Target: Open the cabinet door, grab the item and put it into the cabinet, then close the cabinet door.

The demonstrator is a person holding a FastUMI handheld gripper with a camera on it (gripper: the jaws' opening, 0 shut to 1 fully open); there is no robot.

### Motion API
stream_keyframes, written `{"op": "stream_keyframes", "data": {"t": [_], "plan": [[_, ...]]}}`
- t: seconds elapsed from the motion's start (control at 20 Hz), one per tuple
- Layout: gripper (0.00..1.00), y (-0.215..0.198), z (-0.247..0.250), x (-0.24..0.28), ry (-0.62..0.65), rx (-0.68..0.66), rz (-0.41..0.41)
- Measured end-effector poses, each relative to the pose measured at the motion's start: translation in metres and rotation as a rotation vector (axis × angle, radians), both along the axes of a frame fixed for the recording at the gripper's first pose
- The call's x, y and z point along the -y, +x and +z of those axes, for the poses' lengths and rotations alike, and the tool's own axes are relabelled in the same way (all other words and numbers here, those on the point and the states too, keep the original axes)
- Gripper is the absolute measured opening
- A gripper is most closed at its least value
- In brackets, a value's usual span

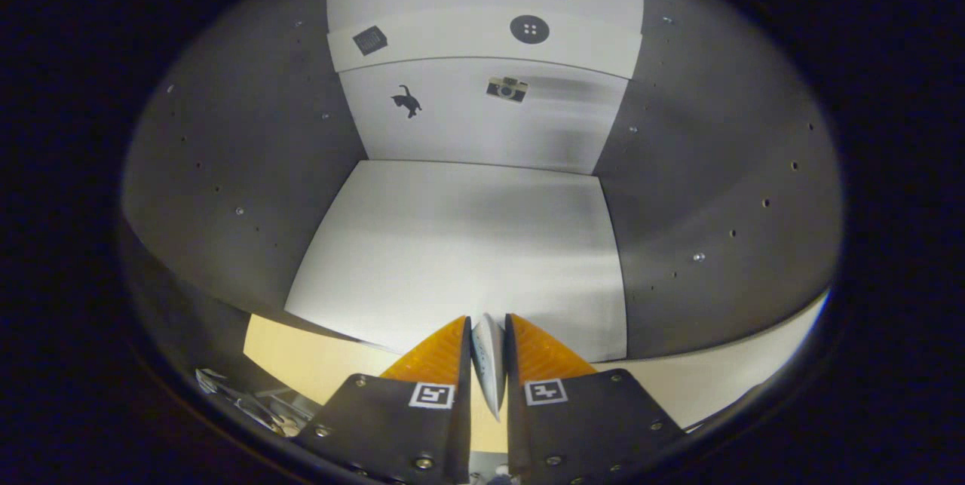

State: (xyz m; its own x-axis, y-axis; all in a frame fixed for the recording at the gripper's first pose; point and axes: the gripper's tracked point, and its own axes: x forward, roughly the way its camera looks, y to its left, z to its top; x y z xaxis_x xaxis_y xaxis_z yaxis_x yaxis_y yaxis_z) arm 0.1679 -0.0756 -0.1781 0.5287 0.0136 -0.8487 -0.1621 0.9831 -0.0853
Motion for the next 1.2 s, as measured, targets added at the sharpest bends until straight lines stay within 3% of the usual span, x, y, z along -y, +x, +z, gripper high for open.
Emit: {"op": "stream_keyframes", "data": {"t": [0.4,0.65,0.9,1.2], "plan": [[0.3,0.017,-0.001,0.002,0.028,0.035,-0.026],[0.98,0.021,0.003,-0.003,0.039,0.09,-0.003],[0.99,0.028,0.024,-0.018,0.111,0.205,0.013],[0.98,0.035,0.083,-0.011,0.118,0.477,0.001]]}}
